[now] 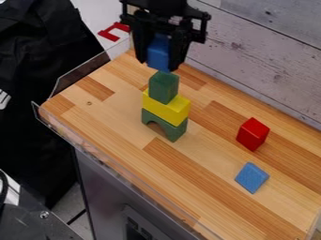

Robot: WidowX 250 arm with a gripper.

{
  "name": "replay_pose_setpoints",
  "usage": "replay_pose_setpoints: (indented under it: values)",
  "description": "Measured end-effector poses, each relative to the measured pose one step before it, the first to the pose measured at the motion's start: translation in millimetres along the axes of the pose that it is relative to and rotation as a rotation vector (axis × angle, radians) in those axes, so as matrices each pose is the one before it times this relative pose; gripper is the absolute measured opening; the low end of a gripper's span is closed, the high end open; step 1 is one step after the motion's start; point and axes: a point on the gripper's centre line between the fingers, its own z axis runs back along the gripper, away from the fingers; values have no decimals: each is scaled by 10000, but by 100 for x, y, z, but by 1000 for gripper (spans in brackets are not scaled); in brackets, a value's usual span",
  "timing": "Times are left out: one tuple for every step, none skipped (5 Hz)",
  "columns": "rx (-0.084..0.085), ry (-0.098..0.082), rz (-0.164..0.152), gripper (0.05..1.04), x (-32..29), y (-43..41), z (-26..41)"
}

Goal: Place the blue cube on top of the green cube

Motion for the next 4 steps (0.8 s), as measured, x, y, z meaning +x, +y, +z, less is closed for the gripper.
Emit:
replay_pose_setpoints:
  values:
    - [-58,189,-297,588,431,-147,-408]
    - [-8,108,-70,589,-54,-12,-170]
    - [24,-4,23,588,14,175,7]
    - [-1,15,62,588,-29,46,-35]
